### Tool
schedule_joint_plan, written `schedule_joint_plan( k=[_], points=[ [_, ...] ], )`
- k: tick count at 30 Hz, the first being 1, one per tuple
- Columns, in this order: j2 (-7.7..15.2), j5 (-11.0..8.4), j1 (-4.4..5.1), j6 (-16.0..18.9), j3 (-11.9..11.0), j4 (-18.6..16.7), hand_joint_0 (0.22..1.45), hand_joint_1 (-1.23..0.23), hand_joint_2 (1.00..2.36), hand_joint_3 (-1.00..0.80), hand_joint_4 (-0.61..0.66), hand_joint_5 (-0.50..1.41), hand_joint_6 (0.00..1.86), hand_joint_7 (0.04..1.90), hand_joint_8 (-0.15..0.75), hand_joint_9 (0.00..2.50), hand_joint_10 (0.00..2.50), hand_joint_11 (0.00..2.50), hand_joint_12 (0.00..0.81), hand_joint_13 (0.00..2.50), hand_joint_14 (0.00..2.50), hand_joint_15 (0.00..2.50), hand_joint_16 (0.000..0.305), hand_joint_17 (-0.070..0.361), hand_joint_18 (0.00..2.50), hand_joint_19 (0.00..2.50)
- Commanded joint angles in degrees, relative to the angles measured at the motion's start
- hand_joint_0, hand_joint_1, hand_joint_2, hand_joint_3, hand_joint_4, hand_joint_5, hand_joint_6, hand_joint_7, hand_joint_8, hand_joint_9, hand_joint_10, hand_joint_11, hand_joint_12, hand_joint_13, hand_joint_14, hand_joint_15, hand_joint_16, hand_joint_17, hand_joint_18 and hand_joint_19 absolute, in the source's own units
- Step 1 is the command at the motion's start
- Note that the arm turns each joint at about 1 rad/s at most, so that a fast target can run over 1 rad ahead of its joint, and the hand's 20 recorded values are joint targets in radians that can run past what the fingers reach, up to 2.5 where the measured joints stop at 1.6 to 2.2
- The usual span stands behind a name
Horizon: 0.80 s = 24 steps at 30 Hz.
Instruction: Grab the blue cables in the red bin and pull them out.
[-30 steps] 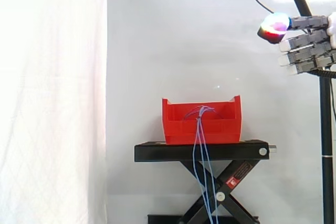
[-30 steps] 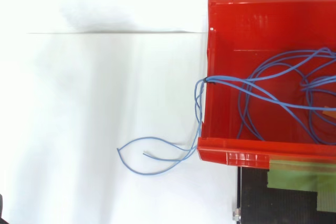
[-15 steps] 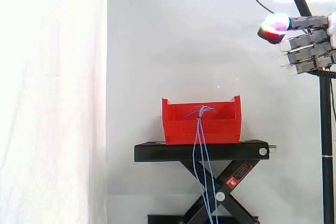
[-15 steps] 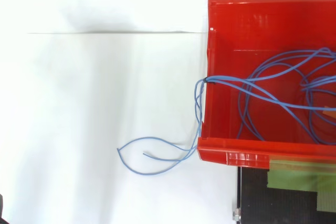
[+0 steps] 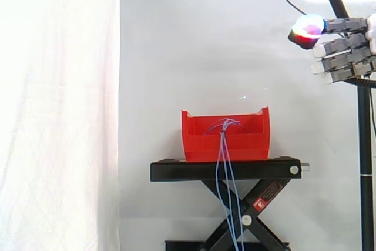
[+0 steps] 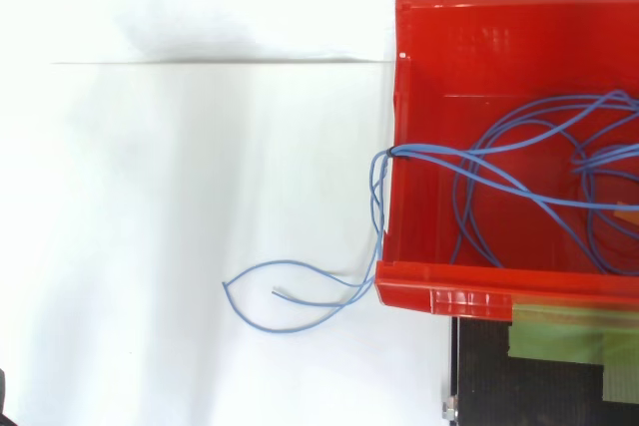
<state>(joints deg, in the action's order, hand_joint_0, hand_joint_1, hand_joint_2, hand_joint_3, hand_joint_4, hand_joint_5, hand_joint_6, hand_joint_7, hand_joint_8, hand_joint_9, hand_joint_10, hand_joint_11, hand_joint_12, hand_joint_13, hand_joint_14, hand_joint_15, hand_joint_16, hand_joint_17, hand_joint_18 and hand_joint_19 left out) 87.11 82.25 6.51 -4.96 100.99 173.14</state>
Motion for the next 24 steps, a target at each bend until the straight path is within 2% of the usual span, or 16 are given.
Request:
schedule_joint_plan(
  k=[1,13,19,21,23,24],
  points=[
    [0.0,-0.16,-0.01,0.0,0.0,0.0,0.76,-0.89,1.0,-1.0,0.12,0.42,0.01,0.24,0.227,0.49,0.0,0.15,0.32,0.34,0.0,0.14,0.046,0.104,0.14,0.15],
    [0.0,-0.16,-0.18,-0.1,0.0,0.4,0.77,-0.89,1.0,-1.0,0.12,0.42,0.01,0.25,0.227,0.5,0.01,0.15,0.321,0.34,0.0,0.14,0.046,0.104,0.14,0.15],
    [0.1,-0.16,0.08,-1.1,0.0,0.4,0.77,-0.88,1.0,-1.0,0.12,0.42,0.01,0.25,0.229,0.5,0.01,0.15,0.32,0.34,0.0,0.14,0.046,0.103,0.14,0.14],
    [0.1,-0.16,0.34,-2.8,0.0,0.3,0.77,-0.88,1.0,-1.0,0.13,0.42,0.01,0.26,0.228,0.5,0.01,0.15,0.319,0.34,0.01,0.14,0.046,0.103,0.14,0.15],
    [0.1,-0.95,0.69,-7.3,0.1,-1.0,0.77,-0.89,1.0,-1.0,0.13,0.44,0.01,0.28,0.23,0.5,0.01,0.16,0.321,0.34,0.01,0.14,0.046,0.103,0.14,0.15],
    [0.3,-3.85,1.13,-13.1,0.1,-2.2,0.77,-0.89,1.0,-1.0,0.13,0.44,0.01,0.29,0.229,0.5,0.01,0.16,0.32,0.34,0.0,0.14,0.046,0.103,0.14,0.15]
  ],
)
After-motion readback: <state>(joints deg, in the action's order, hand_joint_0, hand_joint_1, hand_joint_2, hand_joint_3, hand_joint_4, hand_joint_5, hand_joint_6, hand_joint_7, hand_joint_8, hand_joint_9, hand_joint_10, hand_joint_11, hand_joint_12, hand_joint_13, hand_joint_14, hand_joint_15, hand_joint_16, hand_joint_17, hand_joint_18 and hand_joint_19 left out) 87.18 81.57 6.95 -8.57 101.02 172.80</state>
